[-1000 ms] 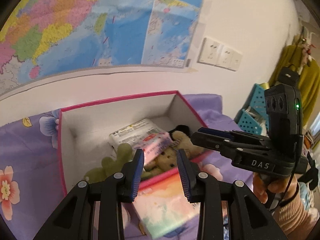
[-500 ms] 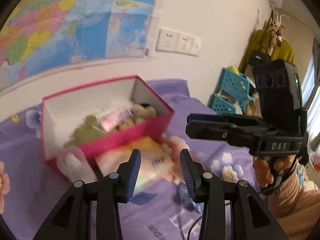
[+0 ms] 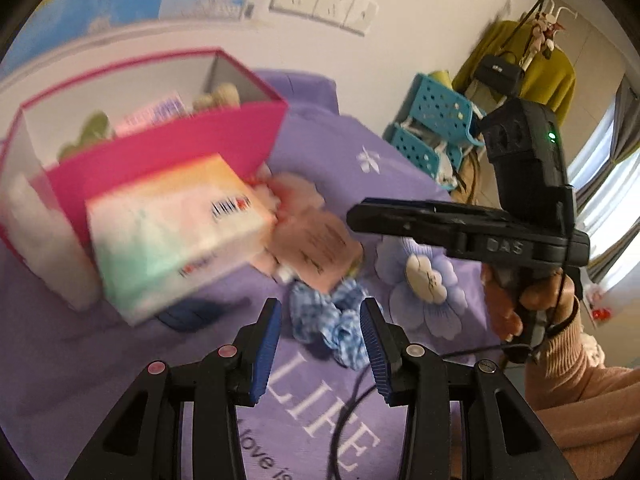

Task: Organize soft objects
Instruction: 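Move the left gripper down to the blue gingham scrunchie and grasp it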

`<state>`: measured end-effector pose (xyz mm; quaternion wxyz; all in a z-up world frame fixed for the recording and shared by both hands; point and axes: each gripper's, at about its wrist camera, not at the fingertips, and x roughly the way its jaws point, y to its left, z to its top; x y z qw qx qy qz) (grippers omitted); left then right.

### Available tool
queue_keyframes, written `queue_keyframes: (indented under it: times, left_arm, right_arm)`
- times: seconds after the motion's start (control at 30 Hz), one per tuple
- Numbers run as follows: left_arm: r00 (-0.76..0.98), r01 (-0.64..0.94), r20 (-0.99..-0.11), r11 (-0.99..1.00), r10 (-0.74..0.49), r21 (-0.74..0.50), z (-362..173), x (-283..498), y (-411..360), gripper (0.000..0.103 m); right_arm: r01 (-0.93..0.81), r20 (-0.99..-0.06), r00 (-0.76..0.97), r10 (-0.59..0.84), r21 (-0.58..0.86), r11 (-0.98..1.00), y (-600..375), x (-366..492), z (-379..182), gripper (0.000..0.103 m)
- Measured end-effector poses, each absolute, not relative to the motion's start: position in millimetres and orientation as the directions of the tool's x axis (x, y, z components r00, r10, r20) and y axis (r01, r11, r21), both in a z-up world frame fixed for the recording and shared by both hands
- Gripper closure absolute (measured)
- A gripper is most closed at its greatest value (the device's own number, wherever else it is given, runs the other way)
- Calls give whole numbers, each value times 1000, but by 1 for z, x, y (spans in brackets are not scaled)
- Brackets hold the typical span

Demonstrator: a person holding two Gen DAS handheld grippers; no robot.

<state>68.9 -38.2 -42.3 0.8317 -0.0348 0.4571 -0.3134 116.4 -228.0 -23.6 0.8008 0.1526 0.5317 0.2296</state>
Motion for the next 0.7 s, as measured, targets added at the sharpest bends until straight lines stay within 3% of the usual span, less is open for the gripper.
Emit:
queue_keyframes:
  times: [0.2,0.4,0.7]
  left_arm:
    - [326,486,-767,793,-553,-366,-61,69,-53,62]
    - [296,461,-797,810,-526,-363,-77,74,-59,62]
    - [273,465,-801,802,-533,-375,-85,72,-60,76]
  right_arm:
    - [-141,-807,324,495,476,868,-242,118,-44,59]
    - [-190,-781,287,554,520,832,-234,102,-44,59]
    - [-211,-785,177,593,558,802,-215,72,-61,59]
